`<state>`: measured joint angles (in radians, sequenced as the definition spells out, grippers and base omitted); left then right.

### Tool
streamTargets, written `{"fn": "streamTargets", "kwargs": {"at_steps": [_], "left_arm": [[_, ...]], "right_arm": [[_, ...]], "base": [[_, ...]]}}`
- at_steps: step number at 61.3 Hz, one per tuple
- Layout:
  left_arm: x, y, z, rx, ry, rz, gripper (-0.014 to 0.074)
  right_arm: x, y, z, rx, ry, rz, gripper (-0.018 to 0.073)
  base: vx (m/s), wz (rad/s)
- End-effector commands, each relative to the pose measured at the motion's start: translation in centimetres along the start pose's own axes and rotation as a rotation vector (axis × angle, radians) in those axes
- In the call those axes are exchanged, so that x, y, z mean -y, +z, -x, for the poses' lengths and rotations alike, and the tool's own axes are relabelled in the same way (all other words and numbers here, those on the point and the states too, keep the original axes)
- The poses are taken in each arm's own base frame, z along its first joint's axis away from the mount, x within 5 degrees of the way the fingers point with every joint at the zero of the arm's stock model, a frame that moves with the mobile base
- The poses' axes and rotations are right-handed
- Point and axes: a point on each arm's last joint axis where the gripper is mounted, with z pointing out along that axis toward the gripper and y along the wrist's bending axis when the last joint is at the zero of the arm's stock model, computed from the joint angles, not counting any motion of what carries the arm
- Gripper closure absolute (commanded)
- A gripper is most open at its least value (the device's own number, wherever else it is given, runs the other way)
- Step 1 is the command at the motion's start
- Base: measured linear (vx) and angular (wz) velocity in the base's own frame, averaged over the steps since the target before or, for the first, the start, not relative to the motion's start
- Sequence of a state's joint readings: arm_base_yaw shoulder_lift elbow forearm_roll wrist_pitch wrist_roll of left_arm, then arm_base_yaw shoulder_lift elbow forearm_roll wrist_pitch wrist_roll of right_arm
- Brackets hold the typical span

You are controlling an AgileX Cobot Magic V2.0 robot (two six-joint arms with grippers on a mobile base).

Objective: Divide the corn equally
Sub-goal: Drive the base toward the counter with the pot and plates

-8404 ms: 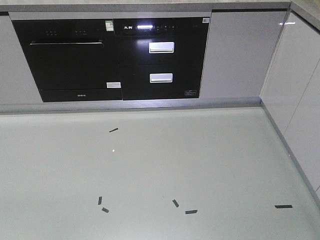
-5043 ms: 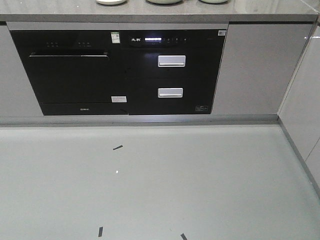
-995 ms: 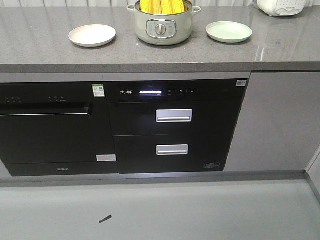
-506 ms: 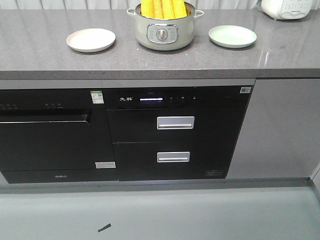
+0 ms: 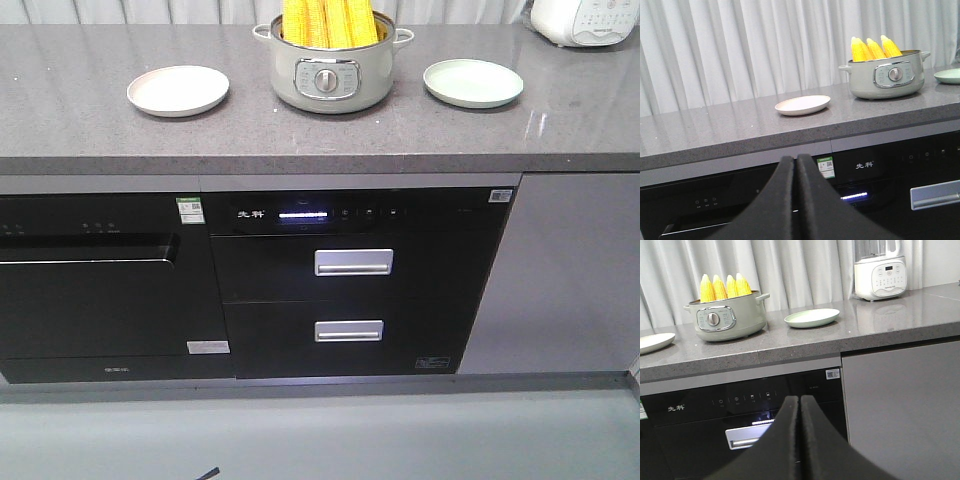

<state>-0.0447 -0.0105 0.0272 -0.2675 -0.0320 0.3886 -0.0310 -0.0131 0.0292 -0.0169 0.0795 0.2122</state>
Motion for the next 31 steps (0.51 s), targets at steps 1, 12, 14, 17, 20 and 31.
{"fn": "streamTargets", "kwargs": {"at_steps": [1, 12, 14, 17, 20, 31], "left_arm": [[-0.27, -0.16, 0.64, 0.083, -0.005, 0.031, 0.0603], [-0.27, -0.16, 0.64, 0.083, -0.005, 0.031, 0.0603], [-0.27, -0.16, 0.64, 0.083, -0.005, 0.031, 0.0603], [-0.27, -0.16, 0.64, 0.083, -0.005, 0.031, 0.0603], [-0.27, -0.16, 0.64, 0.083, -0.005, 0.031, 0.0603], [-0.27, -0.16, 0.64, 0.083, -0.005, 0.031, 0.0603]], "right_arm": [[-0.06, 0.05, 0.43, 0.067, -0.014, 0.008, 0.0564], [-0.06, 0.05, 0.43, 0.067, -0.014, 0.008, 0.0564], [-0.06, 0.05, 0.43, 0.067, -0.014, 0.008, 0.0564], [-0.06, 0.05, 0.43, 0.067, -0.014, 0.008, 0.0564], [-0.06, 0.05, 0.43, 0.067, -0.014, 0.008, 0.0564], [-0.06, 0.05, 0.43, 0.067, -0.014, 0.008, 0.0564]], "base": [[0.11, -0.01], [0.11, 0.0], [0.11, 0.0], [0.12, 0.0], [0.12, -0.01], [0.12, -0.01]]}}
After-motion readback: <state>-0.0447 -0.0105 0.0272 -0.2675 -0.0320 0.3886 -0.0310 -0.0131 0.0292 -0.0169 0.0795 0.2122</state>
